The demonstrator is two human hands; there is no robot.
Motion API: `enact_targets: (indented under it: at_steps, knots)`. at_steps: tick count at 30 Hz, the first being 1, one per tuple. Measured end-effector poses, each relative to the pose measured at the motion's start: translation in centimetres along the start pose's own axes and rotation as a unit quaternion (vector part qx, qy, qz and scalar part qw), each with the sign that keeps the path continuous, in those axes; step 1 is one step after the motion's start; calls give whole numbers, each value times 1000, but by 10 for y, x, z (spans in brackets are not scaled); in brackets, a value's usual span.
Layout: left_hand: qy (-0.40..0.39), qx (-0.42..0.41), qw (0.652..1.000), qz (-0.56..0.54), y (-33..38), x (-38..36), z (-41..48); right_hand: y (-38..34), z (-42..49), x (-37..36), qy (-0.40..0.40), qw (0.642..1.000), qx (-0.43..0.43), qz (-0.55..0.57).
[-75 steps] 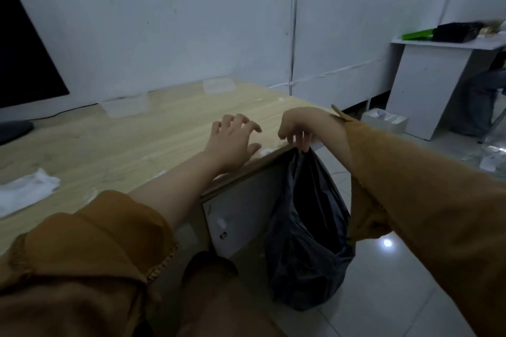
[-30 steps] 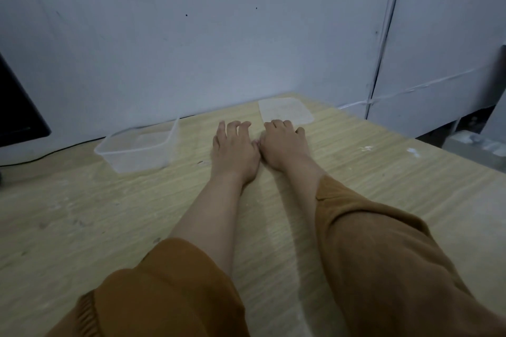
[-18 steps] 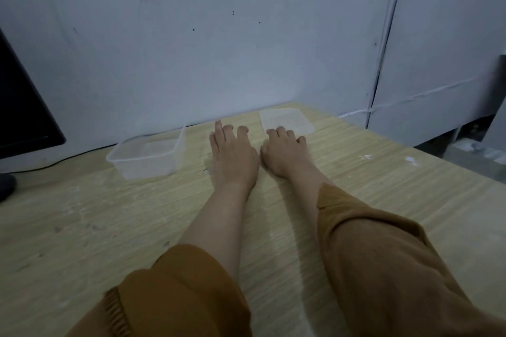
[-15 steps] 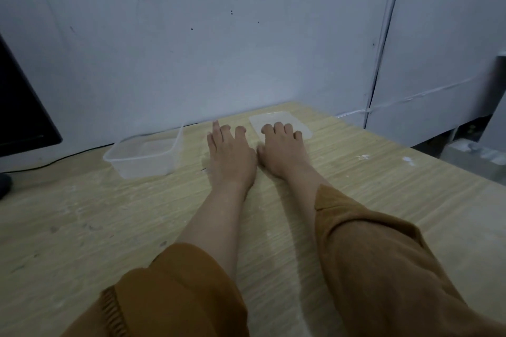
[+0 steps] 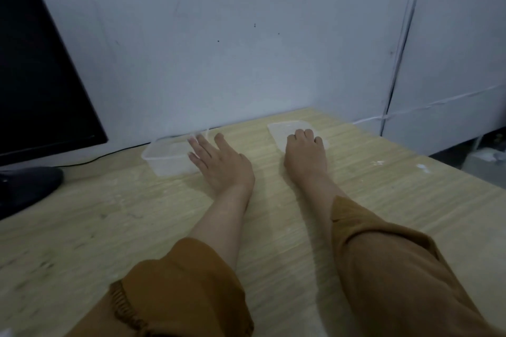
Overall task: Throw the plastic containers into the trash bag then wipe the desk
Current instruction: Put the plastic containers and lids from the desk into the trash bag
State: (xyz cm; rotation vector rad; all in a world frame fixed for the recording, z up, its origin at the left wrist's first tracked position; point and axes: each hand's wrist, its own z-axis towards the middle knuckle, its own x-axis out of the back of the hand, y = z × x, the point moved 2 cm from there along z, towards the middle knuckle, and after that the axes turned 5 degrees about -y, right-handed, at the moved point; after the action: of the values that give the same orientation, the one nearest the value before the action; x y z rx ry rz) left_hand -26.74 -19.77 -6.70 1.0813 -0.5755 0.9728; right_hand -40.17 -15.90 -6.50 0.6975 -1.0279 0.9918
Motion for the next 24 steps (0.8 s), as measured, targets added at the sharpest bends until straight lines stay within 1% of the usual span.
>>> enact_targets:
  at_steps: [2, 6, 9, 10, 12, 14, 15, 18, 20, 22, 24]
  knots:
    - [-26, 9, 999, 37, -13, 5, 2, -2, -5, 3, 5, 1000, 7, 8]
    - [-5, -11, 998, 69, -38, 30, 9, -10, -22, 13, 50, 998, 33, 3]
    - [-36, -40, 993, 101, -62, 58, 9, -17, -42, 21, 93, 995, 35, 23]
    - [-47, -58, 990, 119, -71, 69, 7, -20, -49, 24, 104, 993, 26, 44]
    - [-73, -88, 983, 145, -89, 93, 2, -28, -64, 33, 120, 983, -38, 134]
    - [-118, -105, 978, 136, -107, 119, -7, -38, -81, 48, 135, 953, -114, 247]
    - [-149, -113, 975, 123, -115, 130, -10, -43, -88, 55, 141, 938, -137, 285]
    - [-250, -149, 954, 75, -135, 164, -24, -59, -101, 89, 144, 905, -148, 372]
    - [-321, -170, 931, 29, -144, 183, -36, -71, -107, 117, 144, 872, -147, 445]
    - [-385, -175, 906, -7, -150, 197, -49, -83, -110, 144, 136, 818, -160, 535]
    - [-427, -163, 889, -29, -153, 209, -61, -95, -114, 165, 116, 747, -174, 631]
